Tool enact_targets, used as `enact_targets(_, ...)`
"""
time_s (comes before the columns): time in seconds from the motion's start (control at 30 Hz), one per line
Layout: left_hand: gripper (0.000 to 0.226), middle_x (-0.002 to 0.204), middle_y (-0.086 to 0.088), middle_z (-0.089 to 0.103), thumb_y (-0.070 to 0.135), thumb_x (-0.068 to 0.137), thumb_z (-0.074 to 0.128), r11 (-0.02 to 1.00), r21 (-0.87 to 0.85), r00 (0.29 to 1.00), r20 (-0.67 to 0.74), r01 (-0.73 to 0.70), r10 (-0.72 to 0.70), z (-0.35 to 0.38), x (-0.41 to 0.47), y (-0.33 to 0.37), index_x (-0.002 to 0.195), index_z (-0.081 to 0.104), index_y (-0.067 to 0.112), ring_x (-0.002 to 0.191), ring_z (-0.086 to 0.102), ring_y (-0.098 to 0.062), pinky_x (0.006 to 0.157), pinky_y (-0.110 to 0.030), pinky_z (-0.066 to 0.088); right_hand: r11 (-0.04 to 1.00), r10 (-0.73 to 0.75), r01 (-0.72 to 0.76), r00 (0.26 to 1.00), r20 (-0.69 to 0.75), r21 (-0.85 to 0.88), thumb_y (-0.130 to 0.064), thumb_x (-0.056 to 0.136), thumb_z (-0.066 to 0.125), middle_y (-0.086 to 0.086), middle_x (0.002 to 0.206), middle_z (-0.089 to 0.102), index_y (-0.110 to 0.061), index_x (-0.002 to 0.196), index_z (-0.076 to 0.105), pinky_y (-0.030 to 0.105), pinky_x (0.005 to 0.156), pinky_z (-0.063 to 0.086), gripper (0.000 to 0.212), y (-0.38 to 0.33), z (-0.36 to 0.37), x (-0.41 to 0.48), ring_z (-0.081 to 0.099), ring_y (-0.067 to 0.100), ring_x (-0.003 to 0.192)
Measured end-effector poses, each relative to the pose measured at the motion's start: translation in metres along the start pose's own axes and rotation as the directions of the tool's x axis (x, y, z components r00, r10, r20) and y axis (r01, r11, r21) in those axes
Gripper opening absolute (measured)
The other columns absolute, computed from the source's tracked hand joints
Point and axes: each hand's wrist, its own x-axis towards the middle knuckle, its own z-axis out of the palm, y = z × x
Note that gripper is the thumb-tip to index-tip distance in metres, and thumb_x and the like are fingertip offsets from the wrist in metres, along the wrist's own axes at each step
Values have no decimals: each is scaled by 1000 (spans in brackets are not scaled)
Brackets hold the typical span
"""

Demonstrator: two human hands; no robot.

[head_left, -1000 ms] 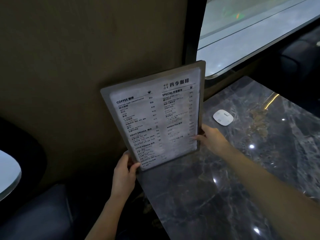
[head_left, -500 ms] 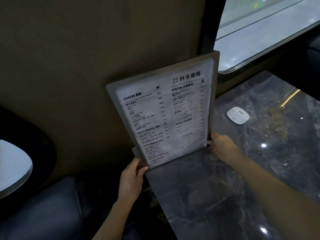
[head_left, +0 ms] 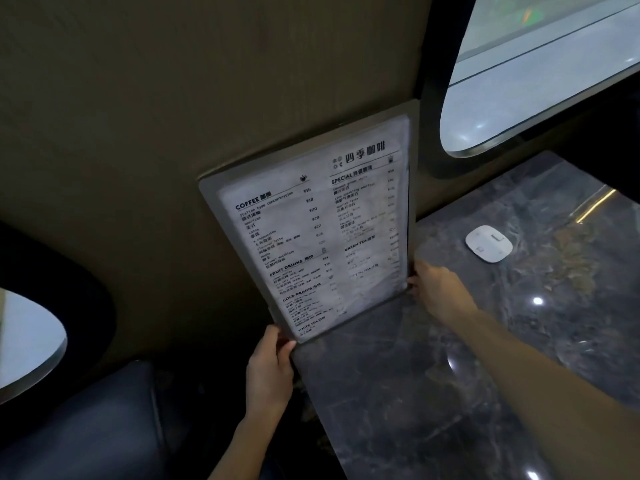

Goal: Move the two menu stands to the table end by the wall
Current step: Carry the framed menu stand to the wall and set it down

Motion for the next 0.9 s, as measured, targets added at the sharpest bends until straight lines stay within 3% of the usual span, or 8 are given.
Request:
enact_targets(0.43,25,86,12,59,10,87,54,999,7,999,-11,52,-52,3,-1,1,86,47,33,81,56,-2,62,-18,41,1000,-10,10,1000,9,-11,-11,88,47,23,103,66,-3,102,48,46,73,49,15,4,0,5,61,43,90)
enact_targets(0.53,15,83,10,58,15,86,57,993,109,999,-28,43,-40,0,0,0,89,49,27,75,56,-9,60,-27,43,1000,-4,3,999,33,16,-17,91,43,25,100,64,-5,97,46,44,68,46,14,2,-1,1,60,42,86)
enact_targets(0.63,10,74,11,55,28,85,57,963,267,999,-37,45,-36,-5,0,2,91,50,24,65,53,-11,53,-27,39,1000,17,-18,999,45,19,-22,93,41,24,102,62,-5,103,45,43,71,45,20,1,-4,-7,59,41,88)
enact_targets(0.77,28,55,14,51,50,84,52,871,489,998,29,37,-58,-10,-6,9,68,50,27,45,46,-2,42,-21,31,997,32,-27,997,74,-77,-13,92,36,23,110,60,-6,115,42,41,74,45,25,8,-10,-21,57,39,95)
enact_targets(0.9,35,45,14,46,54,80,54,854,509,993,100,-109,67,-9,-15,31,56,43,30,38,38,5,38,-17,25,992,17,-15,1000,14,-124,-17,90,42,18,119,56,-7,118,45,42,83,43,30,21,-21,-44,53,36,104)
